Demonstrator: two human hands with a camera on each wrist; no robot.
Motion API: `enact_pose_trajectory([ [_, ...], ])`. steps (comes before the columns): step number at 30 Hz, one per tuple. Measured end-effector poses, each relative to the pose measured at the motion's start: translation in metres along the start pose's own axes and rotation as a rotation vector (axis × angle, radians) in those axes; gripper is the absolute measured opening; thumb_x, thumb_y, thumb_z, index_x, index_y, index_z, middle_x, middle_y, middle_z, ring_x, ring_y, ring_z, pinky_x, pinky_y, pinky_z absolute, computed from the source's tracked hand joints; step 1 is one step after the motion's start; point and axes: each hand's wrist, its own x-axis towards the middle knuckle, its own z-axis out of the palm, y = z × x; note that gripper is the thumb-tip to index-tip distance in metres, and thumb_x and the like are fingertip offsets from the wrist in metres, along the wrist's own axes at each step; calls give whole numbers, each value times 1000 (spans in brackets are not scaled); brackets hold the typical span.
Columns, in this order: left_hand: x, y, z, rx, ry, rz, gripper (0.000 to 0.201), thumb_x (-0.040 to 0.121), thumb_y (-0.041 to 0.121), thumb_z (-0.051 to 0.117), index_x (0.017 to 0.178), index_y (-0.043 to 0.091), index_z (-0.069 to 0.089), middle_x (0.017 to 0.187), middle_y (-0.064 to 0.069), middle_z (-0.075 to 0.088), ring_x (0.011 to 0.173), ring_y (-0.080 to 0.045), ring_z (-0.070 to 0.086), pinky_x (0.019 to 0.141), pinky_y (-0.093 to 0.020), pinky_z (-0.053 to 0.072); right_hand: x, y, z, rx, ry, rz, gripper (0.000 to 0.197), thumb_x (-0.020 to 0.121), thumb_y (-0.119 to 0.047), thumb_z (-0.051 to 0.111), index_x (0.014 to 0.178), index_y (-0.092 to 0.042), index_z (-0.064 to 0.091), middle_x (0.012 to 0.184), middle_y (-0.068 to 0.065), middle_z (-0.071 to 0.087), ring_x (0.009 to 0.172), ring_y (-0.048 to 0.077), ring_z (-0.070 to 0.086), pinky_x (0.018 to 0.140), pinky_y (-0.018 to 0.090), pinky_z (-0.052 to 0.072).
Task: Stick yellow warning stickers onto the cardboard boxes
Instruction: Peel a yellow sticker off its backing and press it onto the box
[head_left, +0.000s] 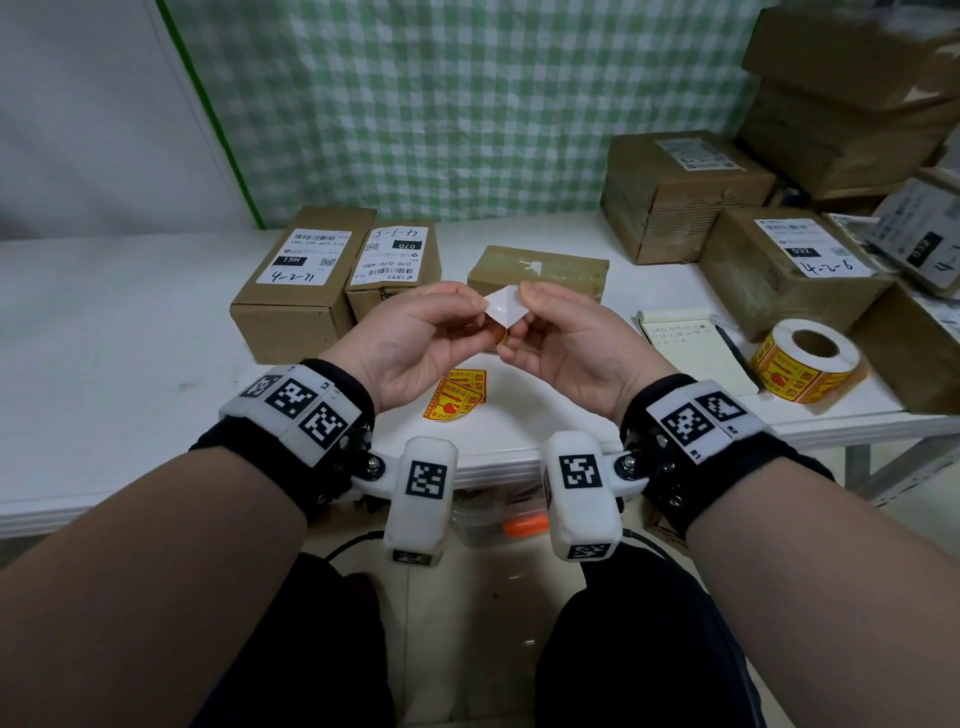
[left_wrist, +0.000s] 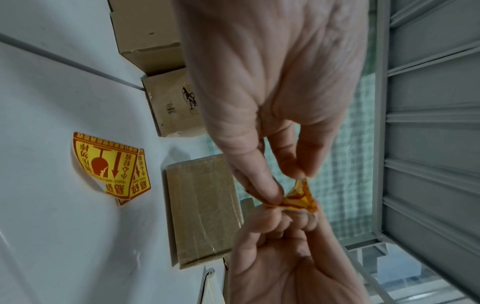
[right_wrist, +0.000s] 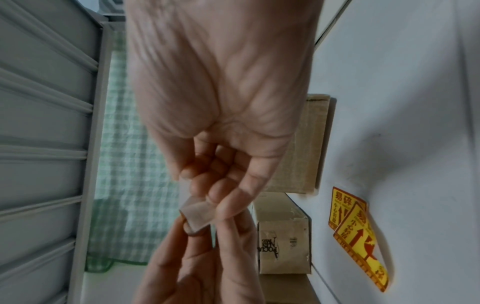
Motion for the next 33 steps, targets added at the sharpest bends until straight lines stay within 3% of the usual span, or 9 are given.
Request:
enact_pose_trajectory([
  [4, 1, -2, 1, 199, 10, 39, 25, 87, -8, 43, 68, 6, 49, 73, -11, 52, 70, -20, 57, 68, -22, 56, 1, -2, 4, -248, 65, 16, 30, 95, -24, 50, 68, -11, 50, 54, 1, 53, 54, 15, 52, 58, 26, 56],
  [7, -1, -4, 3, 351, 14, 62, 25, 85, -9, 47, 69, 10, 51, 72, -7, 54, 67, -15, 57, 64, -18, 54, 3, -3, 6, -413, 91, 13, 32, 93, -30, 54, 67, -12, 52, 56, 2, 53, 51, 14, 52, 54, 25, 54],
  [10, -3, -4, 3, 309, 11, 67, 26, 85, -11, 46, 71, 9, 53, 66, -4, 65, 60, -13, 66, 64, -19, 56, 4, -2, 5, -442, 75, 0, 26, 94, -22, 55, 69, -11, 53, 58, 4, 54, 50, 13, 52, 53, 23, 54],
  [14, -3, -2, 2, 188, -44, 57, 16, 89, -1, 50, 78, 8, 57, 73, -5, 69, 72, -17, 68, 76, -25, 57, 4, -2, 3, -402, 84, -25, 28, 95, -19, 53, 68, -12, 51, 60, 4, 53, 49, 10, 51, 53, 22, 53],
  [20, -4, -7, 2, 380, 26, 18, 5, 85, 5, 62, 81, 6, 61, 69, 2, 68, 63, -4, 64, 59, -12, 51, 3, -5, 1, -333, 70, -12, 26, 97, -22, 49, 73, -12, 54, 59, 0, 50, 50, 9, 49, 55, 21, 54],
  [25, -1, -6, 4, 357, 58, 16, 21, 87, 4, 59, 67, 6, 57, 53, 4, 61, 53, -3, 61, 56, -12, 51, 1, -7, 0, -328, 97, -13, 31, 95, -34, 50, 71, -15, 53, 55, -2, 50, 50, 11, 47, 54, 24, 52],
  [28, 0, -7, 7, 357, 76, 17, 12, 88, 4, 58, 82, -6, 61, 66, -4, 64, 60, -6, 63, 60, -13, 53, 0, -5, 2, -501, 70, -48, 34, 89, -38, 58, 64, -16, 52, 54, -2, 50, 50, 11, 46, 55, 23, 49],
  [30, 2, -7, 7, 342, 79, 16, 23, 89, 5, 58, 101, -15, 59, 80, -14, 64, 67, -11, 65, 65, -15, 55, 0, -3, 3, -553, 53, -63, 31, 89, -33, 60, 64, -15, 54, 51, -5, 52, 51, 9, 46, 56, 22, 48],
  [33, 1, -7, 9, 290, 62, 3, 17, 90, 5, 56, 90, -11, 60, 79, -14, 64, 64, -12, 67, 68, -19, 57, 0, -4, 2, -513, 48, -64, 26, 92, -25, 56, 70, -13, 53, 56, -3, 50, 56, 9, 46, 54, 19, 49],
])
